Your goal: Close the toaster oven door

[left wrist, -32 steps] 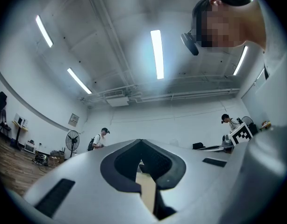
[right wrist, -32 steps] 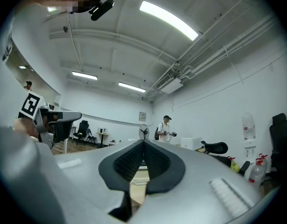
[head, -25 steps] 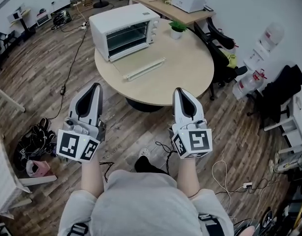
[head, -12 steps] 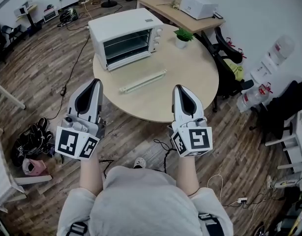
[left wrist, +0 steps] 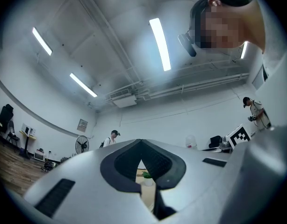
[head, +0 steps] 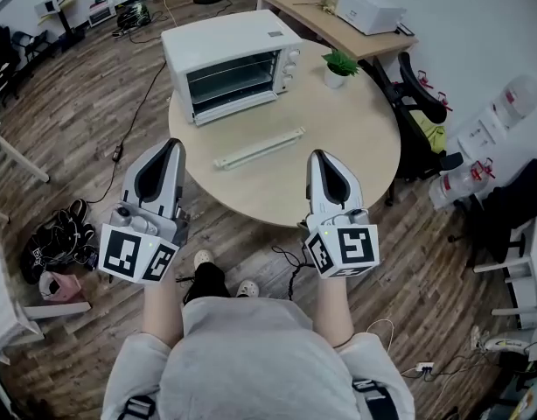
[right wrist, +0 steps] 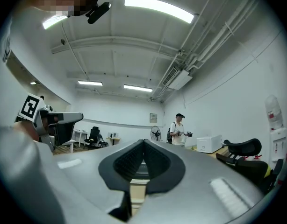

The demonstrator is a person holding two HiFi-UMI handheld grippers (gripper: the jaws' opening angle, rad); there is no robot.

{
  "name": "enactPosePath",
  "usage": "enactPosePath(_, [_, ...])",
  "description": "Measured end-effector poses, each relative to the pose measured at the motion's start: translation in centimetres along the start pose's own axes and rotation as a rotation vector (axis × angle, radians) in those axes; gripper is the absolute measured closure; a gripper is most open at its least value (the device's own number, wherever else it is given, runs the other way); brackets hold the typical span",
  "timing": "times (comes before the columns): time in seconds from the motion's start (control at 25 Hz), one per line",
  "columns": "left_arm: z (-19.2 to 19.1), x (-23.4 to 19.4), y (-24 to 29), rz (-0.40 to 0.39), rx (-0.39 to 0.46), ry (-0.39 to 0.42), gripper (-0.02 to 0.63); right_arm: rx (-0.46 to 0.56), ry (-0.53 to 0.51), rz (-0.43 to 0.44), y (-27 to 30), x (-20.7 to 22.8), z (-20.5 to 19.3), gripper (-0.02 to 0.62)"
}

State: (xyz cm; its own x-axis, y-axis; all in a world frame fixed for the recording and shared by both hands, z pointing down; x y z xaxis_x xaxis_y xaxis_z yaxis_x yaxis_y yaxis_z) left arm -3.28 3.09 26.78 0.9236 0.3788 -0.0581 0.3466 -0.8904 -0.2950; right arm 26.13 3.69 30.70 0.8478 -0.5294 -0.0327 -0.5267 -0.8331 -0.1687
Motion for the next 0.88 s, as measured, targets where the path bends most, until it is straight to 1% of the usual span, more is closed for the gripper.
enactPosePath(0.32, [-0.7, -2.2, 2.8, -0.003, -0.012, 0.003, 0.600, -0.002, 0.011, 0.007, 3.7, 0.9, -0.6, 0.584])
enactPosePath(0.6, [-0.8, -6.2, 5.7, -0.008, -0.012, -0.007, 0.600, -0.007, 0.011, -0.002, 8.4, 0.8, -0.9, 0.584])
enactPosePath(0.88, [-1.5, -10.0, 8.3, -0.043, -0.014, -0.029, 0.600, -0.026, -0.002, -0.018, 12.5, -0.1, -1.4, 0.584])
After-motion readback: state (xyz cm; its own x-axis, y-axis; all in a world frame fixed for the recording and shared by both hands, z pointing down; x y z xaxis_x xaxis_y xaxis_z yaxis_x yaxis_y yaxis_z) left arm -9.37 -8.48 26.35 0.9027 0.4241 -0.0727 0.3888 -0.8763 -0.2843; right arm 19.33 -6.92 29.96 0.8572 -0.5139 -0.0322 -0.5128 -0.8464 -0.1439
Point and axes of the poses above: the fingertips, and each gripper's own axes: y forward along the fingers, x to its right, z out of its top, the point moved 9 cm from there along -y, backward along the fingers, and after that the axes turned 13 degrees about z, right-handed, at the moved point
